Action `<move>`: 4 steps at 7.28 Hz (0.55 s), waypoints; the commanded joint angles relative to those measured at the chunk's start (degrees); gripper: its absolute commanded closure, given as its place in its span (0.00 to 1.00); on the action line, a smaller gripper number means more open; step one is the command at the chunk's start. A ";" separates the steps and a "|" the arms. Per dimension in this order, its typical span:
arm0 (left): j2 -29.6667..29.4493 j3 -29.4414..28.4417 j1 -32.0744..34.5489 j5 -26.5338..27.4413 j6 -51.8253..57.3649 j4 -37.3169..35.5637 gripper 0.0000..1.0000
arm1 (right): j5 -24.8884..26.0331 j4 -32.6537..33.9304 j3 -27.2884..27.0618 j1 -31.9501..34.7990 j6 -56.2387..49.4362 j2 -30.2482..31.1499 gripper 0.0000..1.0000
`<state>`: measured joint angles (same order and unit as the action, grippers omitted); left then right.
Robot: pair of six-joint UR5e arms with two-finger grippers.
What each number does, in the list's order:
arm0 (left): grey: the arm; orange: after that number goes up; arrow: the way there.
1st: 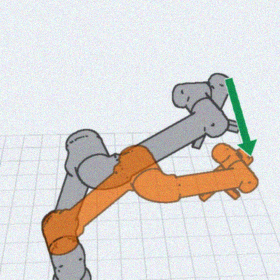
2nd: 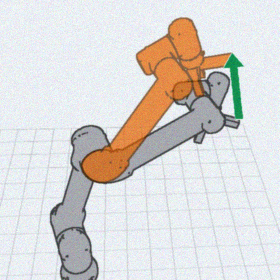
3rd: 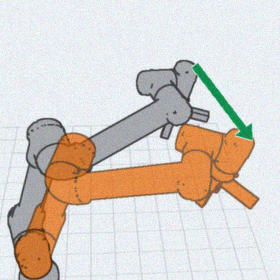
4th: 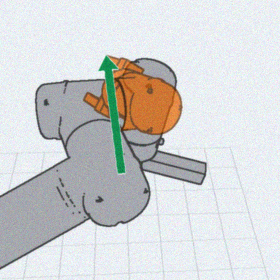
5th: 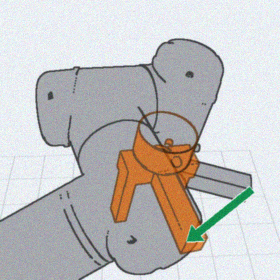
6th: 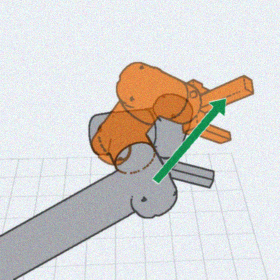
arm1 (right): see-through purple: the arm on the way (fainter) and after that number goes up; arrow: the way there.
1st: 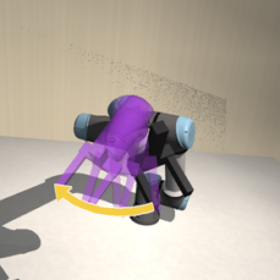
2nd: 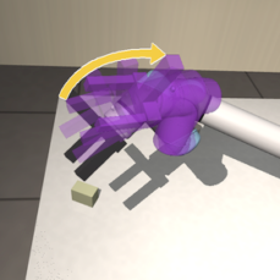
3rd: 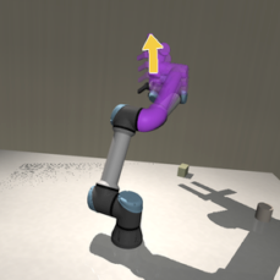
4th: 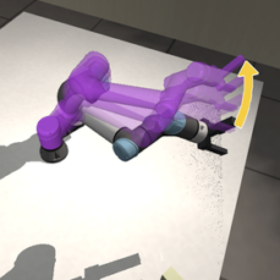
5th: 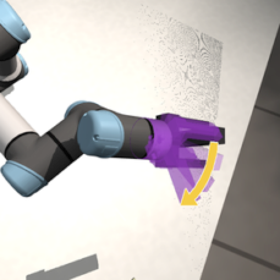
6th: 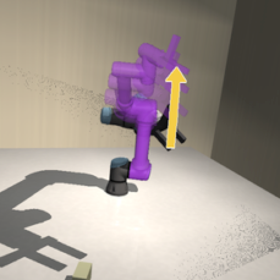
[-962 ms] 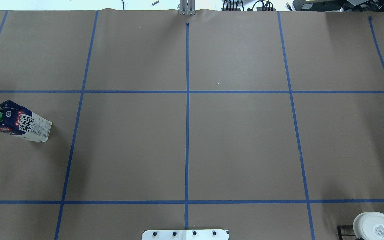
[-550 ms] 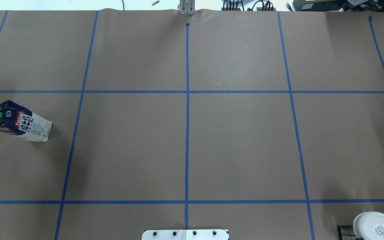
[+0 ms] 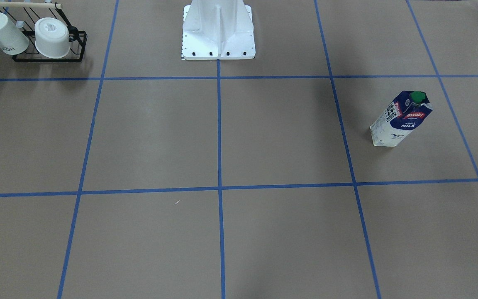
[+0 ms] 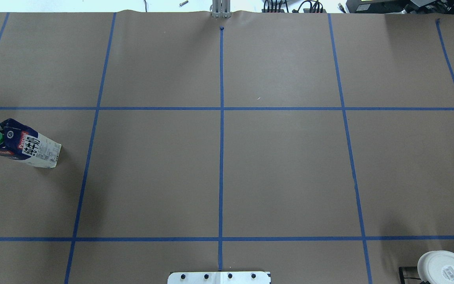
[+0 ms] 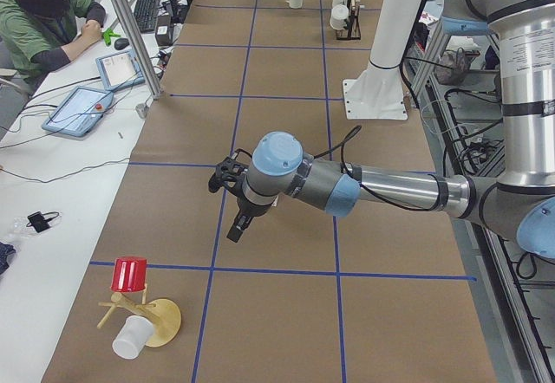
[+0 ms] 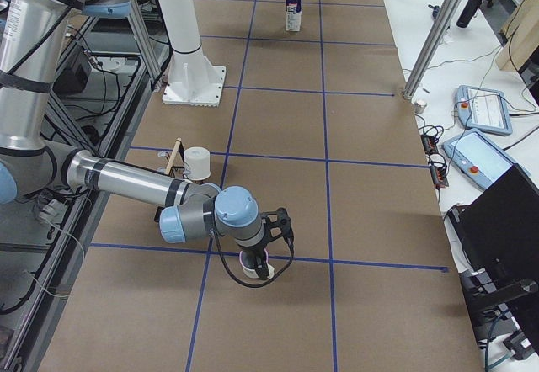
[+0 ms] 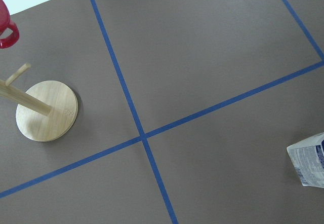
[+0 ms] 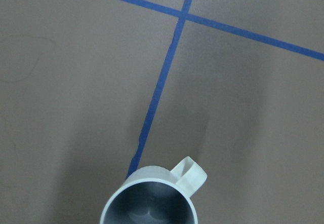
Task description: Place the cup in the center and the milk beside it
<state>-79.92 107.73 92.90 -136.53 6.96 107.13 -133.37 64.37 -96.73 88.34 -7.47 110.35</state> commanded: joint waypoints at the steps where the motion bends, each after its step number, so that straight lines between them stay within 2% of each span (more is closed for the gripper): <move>1: -0.15 0.20 0.00 0.03 0.07 0.09 0.01 | 3.11 0.06 1.62 -3.69 0.00 -0.05 0.05; 3: -0.77 0.20 0.00 0.03 0.16 0.09 0.01 | 5.04 -4.40 6.26 -6.33 0.17 -0.84 0.12; 4: -0.86 0.02 0.00 0.03 0.24 0.09 0.01 | 4.70 -5.47 6.46 -6.69 2.87 -0.93 0.36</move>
<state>-80.59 107.89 92.90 -136.50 7.13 107.22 -128.76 60.87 -91.62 82.53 -6.71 109.67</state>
